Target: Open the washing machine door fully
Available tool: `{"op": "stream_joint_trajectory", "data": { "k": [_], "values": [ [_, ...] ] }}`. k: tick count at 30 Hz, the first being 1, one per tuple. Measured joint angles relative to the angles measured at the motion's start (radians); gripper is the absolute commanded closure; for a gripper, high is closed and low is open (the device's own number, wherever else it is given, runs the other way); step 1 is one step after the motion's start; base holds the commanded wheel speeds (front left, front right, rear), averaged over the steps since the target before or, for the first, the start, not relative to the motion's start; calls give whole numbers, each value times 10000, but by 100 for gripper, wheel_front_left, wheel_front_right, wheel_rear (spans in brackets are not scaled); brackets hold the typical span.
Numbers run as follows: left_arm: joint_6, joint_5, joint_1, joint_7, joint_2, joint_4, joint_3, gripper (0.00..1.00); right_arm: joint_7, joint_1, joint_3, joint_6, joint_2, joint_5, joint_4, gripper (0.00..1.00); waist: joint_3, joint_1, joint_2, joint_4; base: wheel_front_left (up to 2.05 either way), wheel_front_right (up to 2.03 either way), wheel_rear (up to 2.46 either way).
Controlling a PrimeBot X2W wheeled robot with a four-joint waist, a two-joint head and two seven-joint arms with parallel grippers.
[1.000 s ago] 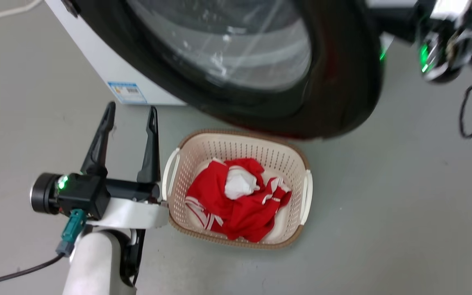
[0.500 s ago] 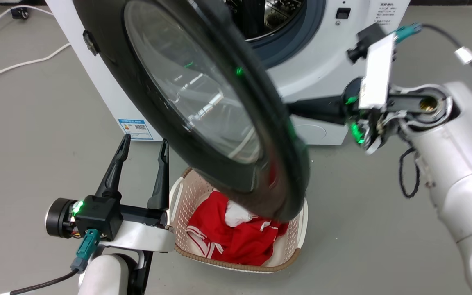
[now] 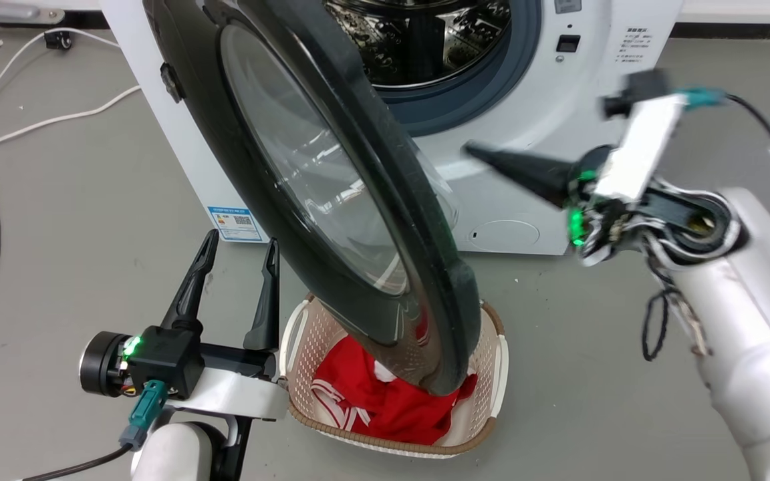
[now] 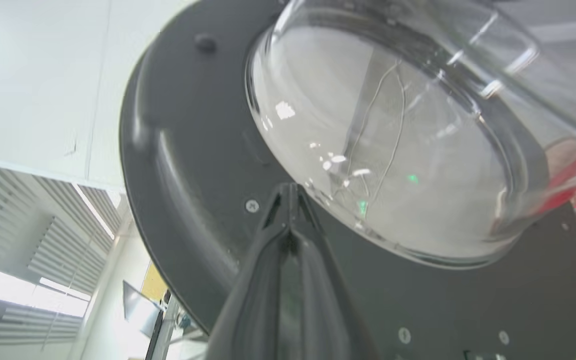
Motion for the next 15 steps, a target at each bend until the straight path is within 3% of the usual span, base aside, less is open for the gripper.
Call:
{"op": "stream_joint_trajectory", "data": {
  "k": [9,10,11,12,15],
  "values": [
    [121,-75,276,0,0,12,282,0,-3710,2713,-1910,0,-499,-132,-1638,100,-292,0,0,-233,0,0,0],
    [127,-75,339,0,0,10,336,0,-4056,3089,-2063,0,-508,-151,-1852,79,-335,0,0,-266,0,0,0],
    [153,-73,422,0,0,19,366,0,-4372,3479,-2190,0,-508,-221,-2038,26,-386,1,0,-297,0,0,0],
    [163,-69,500,0,2,25,395,0,-4638,3898,-2291,0,-476,-238,-2259,0,-439,0,0,-330,0,0,0],
    [161,-63,616,0,8,36,454,0,-5501,5066,-2548,0,-301,-439,-2986,0,-566,0,0,-419,0,0,0]
  ]
}}
